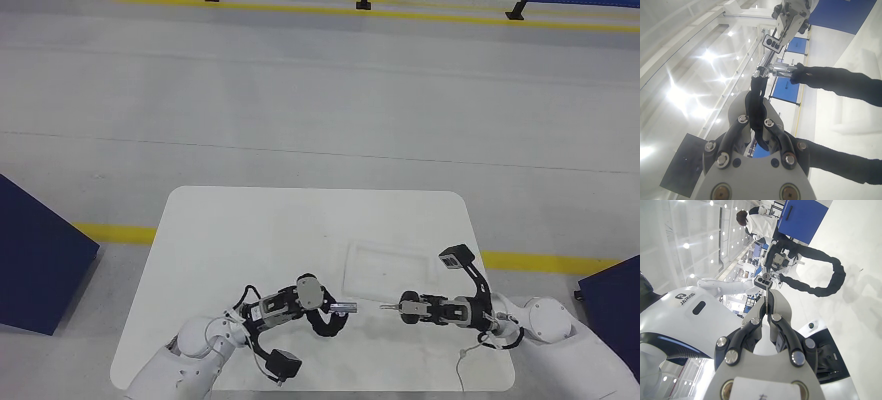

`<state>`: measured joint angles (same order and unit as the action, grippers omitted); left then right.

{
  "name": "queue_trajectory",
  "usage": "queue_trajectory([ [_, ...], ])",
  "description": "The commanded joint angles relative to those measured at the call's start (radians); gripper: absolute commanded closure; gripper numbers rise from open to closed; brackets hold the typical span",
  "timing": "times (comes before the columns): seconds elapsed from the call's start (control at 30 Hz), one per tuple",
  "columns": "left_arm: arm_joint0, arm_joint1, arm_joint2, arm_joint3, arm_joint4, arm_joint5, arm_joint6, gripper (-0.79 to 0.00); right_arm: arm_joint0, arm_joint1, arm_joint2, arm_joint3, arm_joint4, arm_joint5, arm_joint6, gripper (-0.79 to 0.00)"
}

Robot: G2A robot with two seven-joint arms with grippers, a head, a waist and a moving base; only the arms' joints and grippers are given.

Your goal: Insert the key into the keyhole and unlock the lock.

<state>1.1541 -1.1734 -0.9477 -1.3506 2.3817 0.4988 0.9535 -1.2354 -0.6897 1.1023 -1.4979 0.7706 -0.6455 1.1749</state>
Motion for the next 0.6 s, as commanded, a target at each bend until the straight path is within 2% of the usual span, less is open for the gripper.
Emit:
queue_trajectory([
  [0.0, 0.001, -0.001, -0.001, 0.009, 0.015, -0.01, -0.038, 0.0, 0.0, -0.002, -0.006, -0.001, 0.008, -0.005, -0.005, 0.0],
  [0.03, 0.0, -0.002, -0.004, 0.01, 0.032, -0.012, -0.078, 0.0, -0.001, -0.002, -0.007, 0.0, 0.012, -0.006, -0.006, 0.0],
  [0.33, 0.005, -0.002, -0.004, 0.001, 0.032, -0.019, -0.089, 0.0, -0.003, -0.003, -0.007, -0.005, 0.008, 0.001, -0.018, 0.0],
  [0.57, 0.017, 0.001, -0.006, -0.028, 0.031, -0.027, -0.025, 0.0, -0.006, -0.014, -0.004, -0.018, -0.031, 0.033, -0.047, 0.0],
])
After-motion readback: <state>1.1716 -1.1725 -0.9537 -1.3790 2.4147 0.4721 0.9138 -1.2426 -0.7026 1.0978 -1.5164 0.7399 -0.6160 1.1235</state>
